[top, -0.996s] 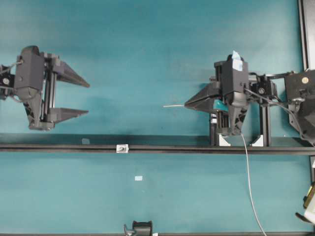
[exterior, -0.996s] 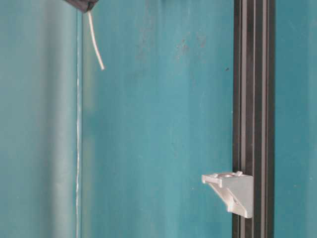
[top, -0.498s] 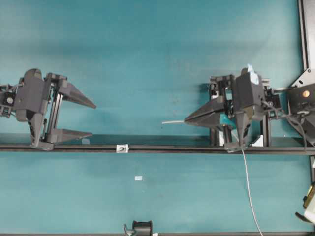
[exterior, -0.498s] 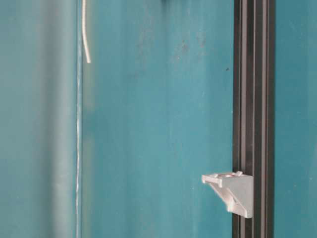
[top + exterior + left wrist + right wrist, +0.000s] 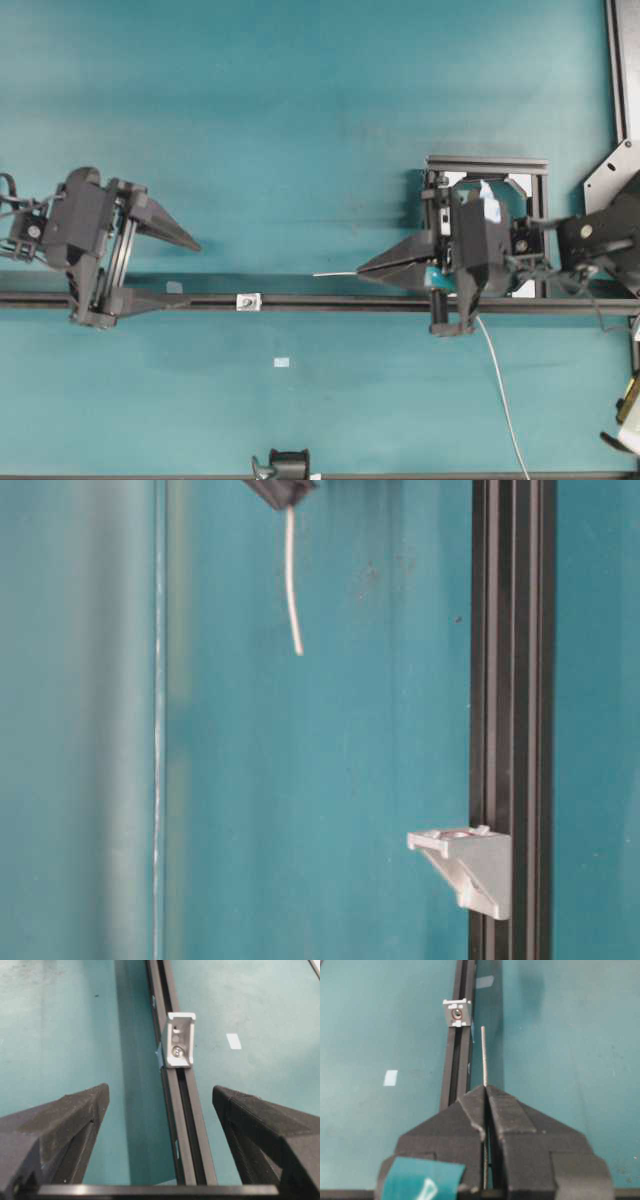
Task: Insert the wire into the hole on the left side and pull it with the left arm.
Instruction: 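Carry the wire with the right gripper toward the white bracket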
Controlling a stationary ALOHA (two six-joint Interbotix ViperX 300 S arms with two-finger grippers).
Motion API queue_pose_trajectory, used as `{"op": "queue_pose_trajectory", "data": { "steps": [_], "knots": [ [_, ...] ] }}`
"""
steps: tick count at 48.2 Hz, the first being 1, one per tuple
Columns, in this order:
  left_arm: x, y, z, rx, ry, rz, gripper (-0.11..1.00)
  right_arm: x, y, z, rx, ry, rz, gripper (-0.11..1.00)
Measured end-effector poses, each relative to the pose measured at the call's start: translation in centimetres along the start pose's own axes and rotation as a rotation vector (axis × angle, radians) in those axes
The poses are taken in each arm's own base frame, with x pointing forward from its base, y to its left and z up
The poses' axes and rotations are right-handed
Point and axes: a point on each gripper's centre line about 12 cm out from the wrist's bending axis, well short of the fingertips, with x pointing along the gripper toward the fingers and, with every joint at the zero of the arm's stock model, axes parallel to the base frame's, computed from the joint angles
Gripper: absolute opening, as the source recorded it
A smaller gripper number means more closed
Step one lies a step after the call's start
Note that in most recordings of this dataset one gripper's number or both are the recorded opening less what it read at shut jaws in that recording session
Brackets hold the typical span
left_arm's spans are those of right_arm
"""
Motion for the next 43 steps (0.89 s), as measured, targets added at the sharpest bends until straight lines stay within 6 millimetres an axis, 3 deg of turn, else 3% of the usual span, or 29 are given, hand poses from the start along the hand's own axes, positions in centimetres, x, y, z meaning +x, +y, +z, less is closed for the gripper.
{"op": "queue_pose_trajectory", "data": {
  "steps": [16, 43],
  "knots": [
    [1.7, 0.2, -1.4, 0.002, 0.015, 0.006, 0.67, 2.3, 1.8, -1.2, -0.018, -0.024, 0.007, 0.01],
    [2.4, 0.0, -2.2, -0.05, 0.04, 0.003, 0.67, 4.0, 1.3, -3.1, -0.037, -0.029, -0.031, 0.01]
  ]
}}
